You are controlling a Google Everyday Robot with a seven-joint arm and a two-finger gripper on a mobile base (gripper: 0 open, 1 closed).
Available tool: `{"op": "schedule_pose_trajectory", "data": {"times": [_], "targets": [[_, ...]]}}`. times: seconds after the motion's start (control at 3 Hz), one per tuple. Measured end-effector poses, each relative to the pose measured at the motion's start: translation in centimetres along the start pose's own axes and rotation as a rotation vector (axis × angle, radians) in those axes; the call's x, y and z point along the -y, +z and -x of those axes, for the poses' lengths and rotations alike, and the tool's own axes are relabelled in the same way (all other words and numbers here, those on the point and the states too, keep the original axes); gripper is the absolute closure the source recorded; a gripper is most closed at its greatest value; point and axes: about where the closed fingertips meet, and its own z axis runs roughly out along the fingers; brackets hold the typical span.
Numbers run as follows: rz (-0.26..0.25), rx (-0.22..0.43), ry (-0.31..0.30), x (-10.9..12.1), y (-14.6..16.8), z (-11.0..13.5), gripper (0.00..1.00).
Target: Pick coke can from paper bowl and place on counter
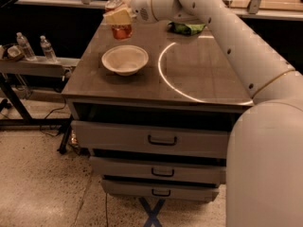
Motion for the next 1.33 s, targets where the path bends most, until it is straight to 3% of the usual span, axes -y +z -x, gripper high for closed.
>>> {"op": "schedule_pose_trajectory", "data": {"times": [0.33, 0.67, 1.0, 1.33], "targets": [[-0.066, 0.032, -0.011, 3.2, 2.3, 0.4, 1.0], [-0.18, 0.01, -0.018, 7.3, 2.5, -1.0, 1.0], [-0.227, -0.035, 0.007, 8.8, 2.0, -3.0, 1.0], [-0.232, -0.082, 0.071, 9.3, 1.7, -5.9, 0.84]]}}
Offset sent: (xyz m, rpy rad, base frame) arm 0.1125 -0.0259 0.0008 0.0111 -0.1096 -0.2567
